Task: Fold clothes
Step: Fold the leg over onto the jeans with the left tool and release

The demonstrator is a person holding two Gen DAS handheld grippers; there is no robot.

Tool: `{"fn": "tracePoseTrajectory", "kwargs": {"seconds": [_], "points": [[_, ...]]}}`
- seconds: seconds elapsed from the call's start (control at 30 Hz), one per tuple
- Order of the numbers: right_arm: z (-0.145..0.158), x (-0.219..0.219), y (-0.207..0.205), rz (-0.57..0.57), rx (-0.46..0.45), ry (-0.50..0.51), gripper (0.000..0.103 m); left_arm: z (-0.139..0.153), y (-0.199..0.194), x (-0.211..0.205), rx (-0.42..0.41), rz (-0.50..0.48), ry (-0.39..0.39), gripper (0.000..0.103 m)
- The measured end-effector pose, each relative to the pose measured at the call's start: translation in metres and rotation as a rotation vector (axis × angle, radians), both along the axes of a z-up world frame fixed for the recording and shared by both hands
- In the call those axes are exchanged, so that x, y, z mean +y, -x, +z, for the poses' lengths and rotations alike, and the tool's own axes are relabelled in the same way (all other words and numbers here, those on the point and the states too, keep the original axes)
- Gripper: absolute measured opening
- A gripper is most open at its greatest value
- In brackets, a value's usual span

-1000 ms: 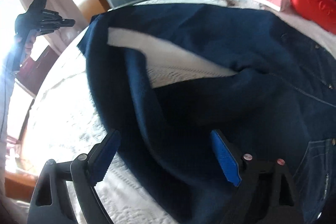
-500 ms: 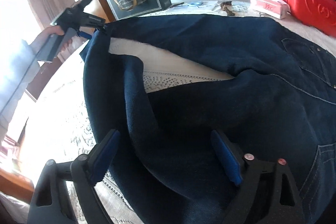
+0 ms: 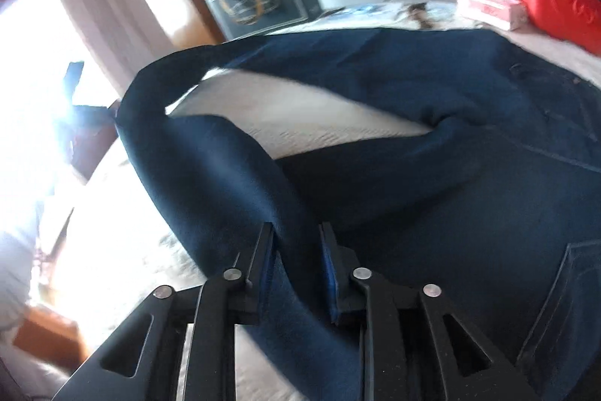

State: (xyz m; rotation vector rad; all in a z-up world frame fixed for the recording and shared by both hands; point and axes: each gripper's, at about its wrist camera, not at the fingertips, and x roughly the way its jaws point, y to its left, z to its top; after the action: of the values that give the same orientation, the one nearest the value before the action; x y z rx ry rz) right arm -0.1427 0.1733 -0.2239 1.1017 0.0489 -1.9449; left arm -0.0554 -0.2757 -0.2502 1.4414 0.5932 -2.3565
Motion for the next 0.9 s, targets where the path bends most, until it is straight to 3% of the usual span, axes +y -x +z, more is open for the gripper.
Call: {"fn": "tracePoseTrajectory", "kwargs": {"seconds": [0.07,0.17,0.23,0.27,0.37,0.4,0.6,0.73,0.8,0.9], "points": [[0.003,-0.002,-0.010,0.038,-0.023,-0.021,0.028,-0.010,-0.021,-0.010,-0.026,0.025,-0.009,0.025],[0.013,-0.006,-0.023,0.077,-0.041,-0.049,0.035,0.009,-0.043,-0.020,0.050,0.076,0.055,0.058],[0.025,-0.004,-0.028,0.060,-0.016,-0.060,0.041,0.028,-0.052,-0.022,0.111,0.108,0.127,0.087],[0.031,-0.004,-0.028,0.041,0.001,-0.064,0.045,0.037,-0.052,-0.023,0.130,0.118,0.155,0.091],[0.043,0.009,-0.017,-0.044,-0.002,-0.054,0.072,0.050,-0.038,-0.035,0.150,0.089,0.161,0.093],[0.044,0.011,-0.011,-0.082,-0.008,-0.052,0.077,0.049,-0.034,-0.037,0.149,0.081,0.160,0.093],[0.044,0.062,0.012,-0.265,-0.090,-0.028,0.077,0.026,0.014,-0.042,0.088,0.012,0.158,0.093],[0.042,0.094,0.020,-0.374,-0.087,-0.045,0.077,0.022,0.024,-0.027,0.120,-0.084,0.120,0.096],[0.044,0.117,0.023,-0.446,-0.070,-0.062,0.077,0.014,0.032,-0.019,0.088,-0.137,0.159,0.103],[0.050,0.169,0.028,-0.647,-0.018,-0.170,0.077,-0.011,0.041,-0.012,-0.027,-0.160,0.289,0.103]]}}
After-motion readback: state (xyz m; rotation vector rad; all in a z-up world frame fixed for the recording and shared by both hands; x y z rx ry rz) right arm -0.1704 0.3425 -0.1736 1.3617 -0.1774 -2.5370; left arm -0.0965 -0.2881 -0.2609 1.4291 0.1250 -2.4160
